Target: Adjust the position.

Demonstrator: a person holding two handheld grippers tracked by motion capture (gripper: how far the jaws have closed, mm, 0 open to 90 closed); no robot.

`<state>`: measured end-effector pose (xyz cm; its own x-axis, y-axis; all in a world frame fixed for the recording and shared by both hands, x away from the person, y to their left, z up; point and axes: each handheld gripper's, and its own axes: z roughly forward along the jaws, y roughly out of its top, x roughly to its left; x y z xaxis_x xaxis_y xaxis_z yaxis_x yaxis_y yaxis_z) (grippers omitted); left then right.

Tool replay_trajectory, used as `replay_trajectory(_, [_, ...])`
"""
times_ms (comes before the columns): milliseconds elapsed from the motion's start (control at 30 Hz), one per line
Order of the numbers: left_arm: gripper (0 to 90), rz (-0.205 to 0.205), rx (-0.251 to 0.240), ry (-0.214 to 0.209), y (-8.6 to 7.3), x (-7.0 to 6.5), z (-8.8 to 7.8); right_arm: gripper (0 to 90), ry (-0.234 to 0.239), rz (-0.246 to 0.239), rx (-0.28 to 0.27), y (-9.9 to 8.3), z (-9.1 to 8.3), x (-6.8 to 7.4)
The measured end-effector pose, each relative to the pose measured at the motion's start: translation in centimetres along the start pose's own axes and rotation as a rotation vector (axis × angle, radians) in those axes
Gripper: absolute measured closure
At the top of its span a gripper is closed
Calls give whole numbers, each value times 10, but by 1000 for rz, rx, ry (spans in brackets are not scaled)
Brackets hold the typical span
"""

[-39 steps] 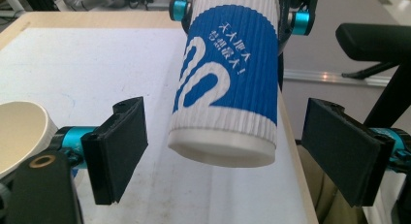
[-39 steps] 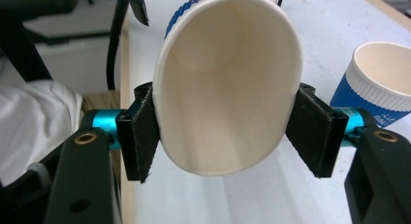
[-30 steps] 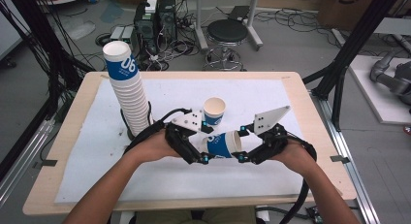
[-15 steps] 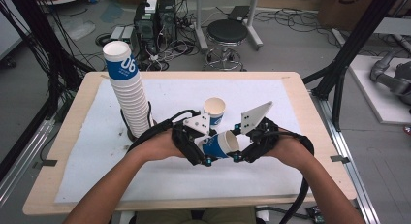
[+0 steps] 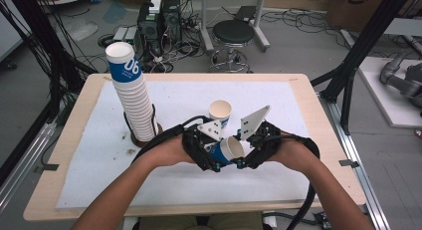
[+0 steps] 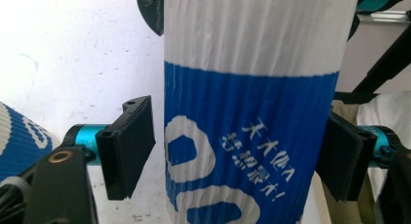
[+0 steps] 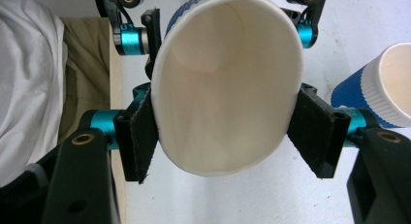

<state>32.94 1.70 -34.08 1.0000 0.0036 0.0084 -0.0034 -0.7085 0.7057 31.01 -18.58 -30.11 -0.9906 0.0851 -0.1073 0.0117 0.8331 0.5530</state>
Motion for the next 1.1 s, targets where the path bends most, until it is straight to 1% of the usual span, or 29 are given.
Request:
replay_trajectory(133, [262,-7,1,-14,-1,-1,2,325,-2,-4,14,1,2,1])
replay_trajectory(233, [278,-10,-1,-24,-2,0,3,320,5,-4,19,1,3,1])
replay_trajectory(300, [299,-18,-8,-37,-4,0,4,316,3,-3,24,1,3,1])
replay_trajectory(367, [303,-21,-14,-37,-5,0,5,309,8,0,32,2,4,0])
replay_trajectory(500, [301,-28,-33,-42,-8,-1,6,295,14,4,34,2,5,0])
replay_trajectory(533, [301,-33,-44,-44,-9,-1,7,289,16,4,33,2,5,-1])
replay_trajectory(600, [293,-33,-59,-48,-10,0,6,262,21,15,25,2,5,-1])
replay_trajectory(667, [278,-45,-80,-50,-11,0,5,225,23,40,2,1,4,-1])
replay_trajectory(700, [277,-45,-95,-49,-12,0,5,221,24,49,-14,0,4,-2])
replay_trajectory(733, [275,-47,-104,-49,-12,0,4,216,25,55,-41,-1,3,-3])
replay_trajectory(767, [274,-56,-123,-49,-13,-1,4,213,27,59,-56,-2,2,-3])
replay_trajectory(867, [272,-63,-164,-52,-17,0,4,208,37,93,-111,-5,1,-4])
replay_trajectory(1000, [270,-79,-214,-52,-20,0,4,203,35,125,-186,-7,-2,-5])
replay_trajectory(1100, [269,-81,-238,-50,-22,0,5,201,30,126,-228,-9,-2,-5])
